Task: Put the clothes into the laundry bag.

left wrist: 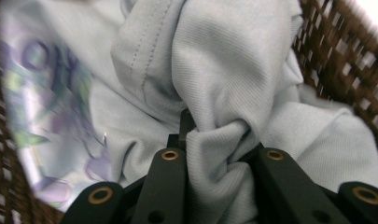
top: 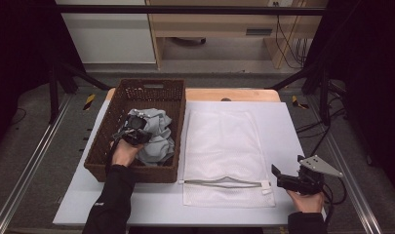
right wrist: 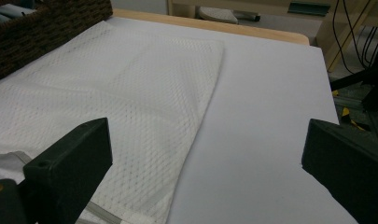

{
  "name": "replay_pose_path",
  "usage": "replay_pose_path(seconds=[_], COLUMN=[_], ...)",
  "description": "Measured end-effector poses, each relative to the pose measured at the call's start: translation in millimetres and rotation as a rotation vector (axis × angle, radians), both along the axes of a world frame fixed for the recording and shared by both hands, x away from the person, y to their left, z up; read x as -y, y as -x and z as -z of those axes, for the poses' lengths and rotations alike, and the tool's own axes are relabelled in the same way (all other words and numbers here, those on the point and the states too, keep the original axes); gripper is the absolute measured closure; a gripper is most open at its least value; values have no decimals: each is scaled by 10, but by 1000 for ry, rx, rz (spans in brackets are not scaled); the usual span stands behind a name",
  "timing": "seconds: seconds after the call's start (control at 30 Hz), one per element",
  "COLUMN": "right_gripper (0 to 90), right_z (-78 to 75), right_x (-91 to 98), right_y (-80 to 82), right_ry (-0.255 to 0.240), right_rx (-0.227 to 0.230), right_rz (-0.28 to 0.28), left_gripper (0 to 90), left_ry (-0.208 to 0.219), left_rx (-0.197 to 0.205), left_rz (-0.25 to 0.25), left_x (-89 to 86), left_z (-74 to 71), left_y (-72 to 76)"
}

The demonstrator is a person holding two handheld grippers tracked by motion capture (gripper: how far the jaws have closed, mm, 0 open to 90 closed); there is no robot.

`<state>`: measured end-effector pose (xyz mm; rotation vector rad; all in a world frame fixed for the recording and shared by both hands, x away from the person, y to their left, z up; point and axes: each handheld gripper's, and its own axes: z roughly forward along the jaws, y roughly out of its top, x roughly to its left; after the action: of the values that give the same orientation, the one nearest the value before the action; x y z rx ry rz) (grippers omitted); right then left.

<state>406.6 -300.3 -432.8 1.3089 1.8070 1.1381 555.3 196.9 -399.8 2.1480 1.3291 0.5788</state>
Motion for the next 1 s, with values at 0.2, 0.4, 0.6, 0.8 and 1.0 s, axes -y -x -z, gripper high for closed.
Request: replay_pose_path(seconds=[0.2, 0.4, 0.6, 0.8, 1.0], right_gripper=[22, 23, 23, 24, 25], right_z=[-10, -24, -38, -22, -30], right_x=[5, 14, 8, -15, -3], right_y=[5, 9, 14, 1, 10], right_ry=[-8, -13, -17, -8, -12], right_rx=[2, 7, 9, 4, 7], right_rz=[0, -1, -2, -9, -8], left_gripper=[795, 796, 797, 799, 799], left_ry=[91, 203, 239, 279, 301], left_rx=[182, 329, 445, 547, 625], left_rz=[-29, -50, -75, -64, -70], left_x=[-87, -174, -239, -223, -210], left_z=[-141, -274, -458, -700, -932], left_y=[130, 214, 298, 419, 499])
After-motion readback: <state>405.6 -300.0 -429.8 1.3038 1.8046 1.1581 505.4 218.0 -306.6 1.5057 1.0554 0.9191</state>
